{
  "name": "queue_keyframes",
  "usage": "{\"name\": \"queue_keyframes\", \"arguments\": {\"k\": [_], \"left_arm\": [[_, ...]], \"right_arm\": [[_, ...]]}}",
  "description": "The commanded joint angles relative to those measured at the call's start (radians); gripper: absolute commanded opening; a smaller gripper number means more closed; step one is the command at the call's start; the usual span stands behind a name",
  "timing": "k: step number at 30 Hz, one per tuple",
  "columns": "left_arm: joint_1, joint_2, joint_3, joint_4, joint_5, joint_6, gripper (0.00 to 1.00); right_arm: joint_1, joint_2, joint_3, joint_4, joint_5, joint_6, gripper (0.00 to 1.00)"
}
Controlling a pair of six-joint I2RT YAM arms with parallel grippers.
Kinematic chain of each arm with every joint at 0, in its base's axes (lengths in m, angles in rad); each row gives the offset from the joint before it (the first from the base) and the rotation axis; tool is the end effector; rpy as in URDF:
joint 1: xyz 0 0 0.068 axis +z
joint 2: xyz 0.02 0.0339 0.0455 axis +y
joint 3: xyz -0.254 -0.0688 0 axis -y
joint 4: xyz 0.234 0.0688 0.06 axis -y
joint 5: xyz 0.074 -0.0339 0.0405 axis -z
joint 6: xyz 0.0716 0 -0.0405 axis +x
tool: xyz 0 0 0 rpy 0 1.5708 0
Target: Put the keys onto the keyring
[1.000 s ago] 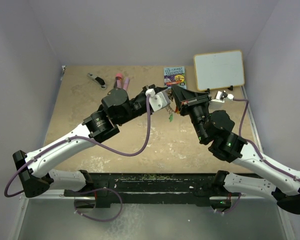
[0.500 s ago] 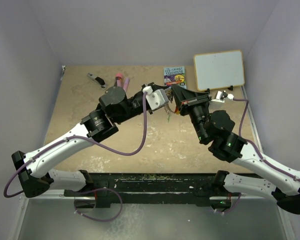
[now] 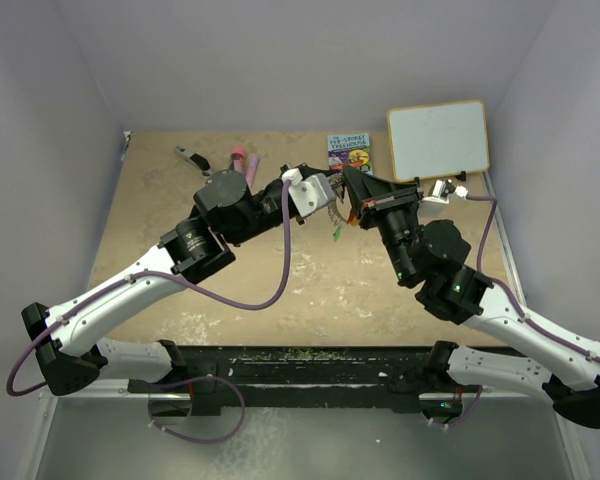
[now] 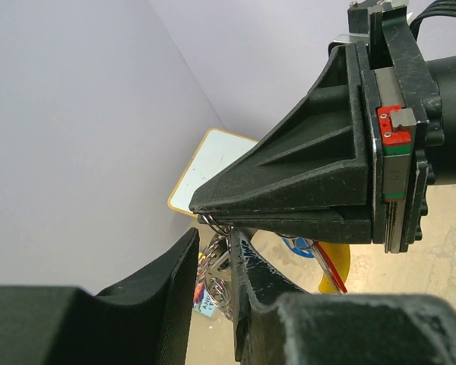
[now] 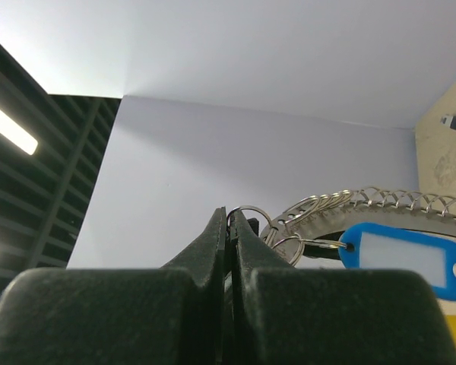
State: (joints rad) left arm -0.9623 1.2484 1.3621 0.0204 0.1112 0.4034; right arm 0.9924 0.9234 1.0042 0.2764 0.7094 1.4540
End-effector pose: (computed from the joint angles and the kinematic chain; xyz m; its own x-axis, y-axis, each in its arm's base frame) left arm 0.1701 -0.2581 0.4600 0.4151 0.0867 -0.9057 0.7778 0.4826 0.4027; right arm 0.1568 0.1549 0.4397 -0.2774 0.9536 0.1170 -0.2250 -0.1829 0.9570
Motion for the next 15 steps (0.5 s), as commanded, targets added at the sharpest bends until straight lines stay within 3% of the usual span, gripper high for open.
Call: {"name": "queue_keyframes", "arguments": {"k": [1,15], "left_arm": [[0.013,-0.001,0.028,0.043,0.002,0.006,0.24],[0.028,0.013,0.028,0.061,-0.007,0.011,0.26]], "right_arm": [[0.002,-0.006,0.024,0.094,-0.021,-0.028,0.0],[0.001,0.005,0.028,0.101,-0.06,-0.02,0.0]]}}
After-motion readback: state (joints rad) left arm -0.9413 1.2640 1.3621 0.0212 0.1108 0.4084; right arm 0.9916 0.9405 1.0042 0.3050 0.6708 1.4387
